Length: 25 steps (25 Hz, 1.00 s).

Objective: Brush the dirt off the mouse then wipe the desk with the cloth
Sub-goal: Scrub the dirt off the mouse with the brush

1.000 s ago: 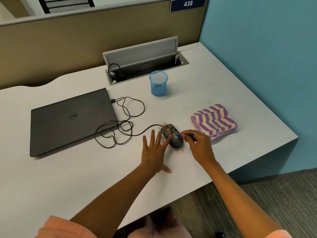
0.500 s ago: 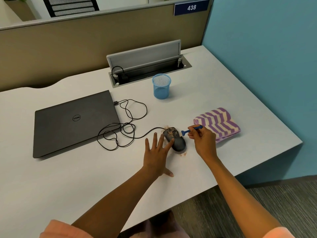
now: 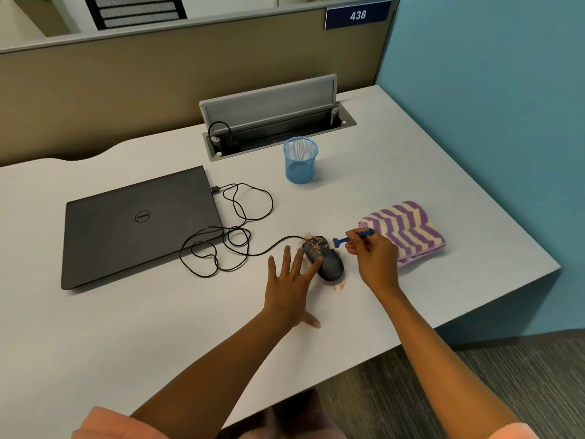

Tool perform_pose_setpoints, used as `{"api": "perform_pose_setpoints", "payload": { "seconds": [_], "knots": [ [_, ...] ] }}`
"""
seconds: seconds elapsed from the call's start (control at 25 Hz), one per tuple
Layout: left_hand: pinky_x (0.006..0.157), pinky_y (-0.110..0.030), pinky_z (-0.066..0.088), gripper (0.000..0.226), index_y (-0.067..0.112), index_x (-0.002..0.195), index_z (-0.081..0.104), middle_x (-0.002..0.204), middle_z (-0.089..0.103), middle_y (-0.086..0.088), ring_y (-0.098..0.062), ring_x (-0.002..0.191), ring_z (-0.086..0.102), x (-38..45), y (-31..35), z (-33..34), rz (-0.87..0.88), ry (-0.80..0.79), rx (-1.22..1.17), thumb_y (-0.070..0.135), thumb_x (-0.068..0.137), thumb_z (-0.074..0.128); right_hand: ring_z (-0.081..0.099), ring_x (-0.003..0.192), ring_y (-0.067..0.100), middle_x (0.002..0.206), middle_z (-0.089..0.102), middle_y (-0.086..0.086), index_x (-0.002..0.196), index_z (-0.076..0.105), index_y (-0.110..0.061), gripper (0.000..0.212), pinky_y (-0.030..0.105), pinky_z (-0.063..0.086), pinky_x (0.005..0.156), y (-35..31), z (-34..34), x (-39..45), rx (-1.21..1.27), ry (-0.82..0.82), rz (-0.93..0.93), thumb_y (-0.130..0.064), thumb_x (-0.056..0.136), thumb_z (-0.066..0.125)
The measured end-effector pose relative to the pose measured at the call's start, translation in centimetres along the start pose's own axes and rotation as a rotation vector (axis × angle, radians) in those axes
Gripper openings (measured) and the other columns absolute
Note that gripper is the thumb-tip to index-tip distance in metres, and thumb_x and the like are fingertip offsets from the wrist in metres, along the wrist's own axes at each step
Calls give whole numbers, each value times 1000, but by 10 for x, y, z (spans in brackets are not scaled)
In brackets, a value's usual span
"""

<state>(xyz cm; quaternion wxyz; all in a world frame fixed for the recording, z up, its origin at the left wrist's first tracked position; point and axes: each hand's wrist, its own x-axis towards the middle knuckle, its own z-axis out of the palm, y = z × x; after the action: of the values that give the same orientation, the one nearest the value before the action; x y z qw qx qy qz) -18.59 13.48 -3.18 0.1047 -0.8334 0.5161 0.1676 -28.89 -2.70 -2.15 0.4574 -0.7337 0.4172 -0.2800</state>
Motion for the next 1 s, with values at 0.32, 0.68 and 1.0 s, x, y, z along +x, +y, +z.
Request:
{"api": "perform_pose_setpoints", "payload": {
  "seconds": [0.32,0.68,1.0],
  "knots": [
    [111,-62,-16,135,34,154,-20,162,-24,-12,-39,145,-29,-1,2,-1,-18,-1,31,78,64,70,73,77,18,82,74,8,98,69,-6,25,32,59,76,7,-7,-2,62,52,88,-29,94,59],
    [110,-63,-17,134,31,154,-21,162,-23,-13,-40,144,-28,-3,8,-4,-38,-4,72,78,66,69,73,78,16,84,74,7,92,69,-10,22,27,57,74,11,-10,-21,146,106,224,-30,94,59],
    [112,-62,-15,134,32,154,-21,163,-20,-13,-40,145,-26,-4,6,-4,-35,-10,56,77,66,70,71,74,17,81,74,6,87,67,-12,26,30,55,77,12,-15,-34,75,192,243,-34,95,57]
  ]
}}
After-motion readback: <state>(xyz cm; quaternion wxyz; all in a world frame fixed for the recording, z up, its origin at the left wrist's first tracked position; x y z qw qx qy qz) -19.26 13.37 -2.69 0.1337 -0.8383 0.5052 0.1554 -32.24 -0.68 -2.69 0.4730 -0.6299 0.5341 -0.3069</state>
